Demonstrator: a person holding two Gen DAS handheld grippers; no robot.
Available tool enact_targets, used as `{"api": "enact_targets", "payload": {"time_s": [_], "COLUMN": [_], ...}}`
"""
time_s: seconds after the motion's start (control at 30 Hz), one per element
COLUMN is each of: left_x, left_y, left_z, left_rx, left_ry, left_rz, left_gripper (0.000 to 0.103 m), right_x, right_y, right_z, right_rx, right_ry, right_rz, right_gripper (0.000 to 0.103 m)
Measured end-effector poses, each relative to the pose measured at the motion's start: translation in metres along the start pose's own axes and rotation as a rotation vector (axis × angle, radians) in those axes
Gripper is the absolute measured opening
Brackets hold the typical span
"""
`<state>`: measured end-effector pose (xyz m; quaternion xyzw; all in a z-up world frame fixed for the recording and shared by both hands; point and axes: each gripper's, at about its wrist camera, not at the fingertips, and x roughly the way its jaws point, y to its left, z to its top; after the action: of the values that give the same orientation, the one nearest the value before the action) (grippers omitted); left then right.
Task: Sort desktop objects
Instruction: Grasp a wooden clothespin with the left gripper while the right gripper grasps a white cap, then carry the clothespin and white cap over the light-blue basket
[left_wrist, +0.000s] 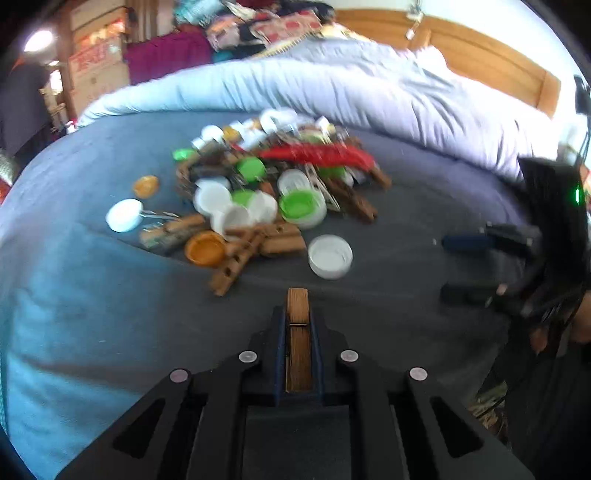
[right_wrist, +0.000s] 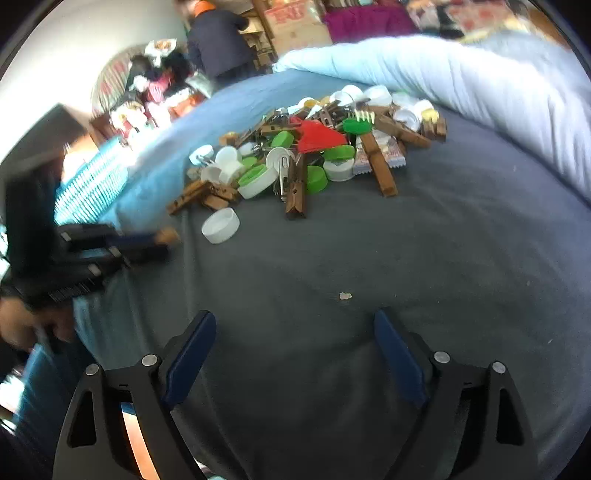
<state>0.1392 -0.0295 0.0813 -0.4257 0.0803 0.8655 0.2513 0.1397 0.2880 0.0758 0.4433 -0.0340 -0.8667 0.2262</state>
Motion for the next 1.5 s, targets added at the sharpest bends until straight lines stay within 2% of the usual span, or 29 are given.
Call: {"api": "enact_targets", "payload": {"time_s": [0.07, 0.1, 0.23, 0.3, 0.43, 0.6, 0.7, 0.8, 0.87, 0.9, 1.03, 1.27, 1.5], "left_x": [-0.012, -0.019, -0.036, -0.037, -0.04, -0.036, -0.034, -0.032, -0.032, -0.033, -0.039, -0.067, -0.1], "left_y": [0.008, 0.012, 0.026, 0.028, 0.024, 0.025, 0.023, 0.021, 0.02, 0.02, 0.02, 0.026, 0.036], "left_z": [0.002, 0.002, 0.003, 0.005, 0.01, 0.008, 0.008, 0.009, 0.009, 0.01, 0.011, 0.023, 0.039], "left_rx": [-0.021, -0.037, -0.073, -0.086, -0.088, -0.1, -0.102, -0.102, -0.103, -0.105, -0.103, -0.107, -0.117], "left_ry": [-0.028, -0.043, -0.071, -0.075, -0.088, -0.082, -0.082, -0.083, -0.085, -0.087, -0.105, -0.178, -0.227], "left_rz": [0.011, 0.019, 0.04, 0.045, 0.062, 0.055, 0.05, 0.044, 0.042, 0.041, 0.047, 0.102, 0.216], "left_gripper": [0.013, 0.013, 0.013, 0.013, 0.013, 0.013, 0.013, 0.013, 0.013, 0.013, 0.013, 0.013, 0.013], "right_x": [-0.006, -0.011, -0.019, -0.006, 0.028, 0.049, 0.058, 0.063, 0.067, 0.068, 0.059, 0.026, -0.008], "right_y": [0.011, 0.017, 0.034, 0.041, 0.052, 0.071, 0.073, 0.073, 0.072, 0.07, 0.064, 0.059, 0.071], "right_z": [0.0, 0.001, 0.02, 0.034, 0.052, 0.052, 0.053, 0.056, 0.057, 0.058, 0.056, 0.061, 0.086], "right_rx": [-0.048, -0.065, -0.065, -0.069, -0.092, -0.181, -0.196, -0.203, -0.205, -0.201, -0.167, -0.124, -0.126], "right_ry": [-0.029, -0.055, -0.168, -0.162, -0.1, -0.063, -0.052, -0.042, -0.032, -0.027, -0.039, -0.086, -0.157], "right_rz": [-0.055, -0.047, 0.025, 0.059, 0.073, 0.03, -0.02, -0.034, -0.042, -0.046, -0.035, -0.029, -0.007], "right_gripper": [0.074, 0.066, 0.065, 0.062, 0.046, 0.046, 0.044, 0.044, 0.041, 0.031, 0.03, 0.03, 0.03]}}
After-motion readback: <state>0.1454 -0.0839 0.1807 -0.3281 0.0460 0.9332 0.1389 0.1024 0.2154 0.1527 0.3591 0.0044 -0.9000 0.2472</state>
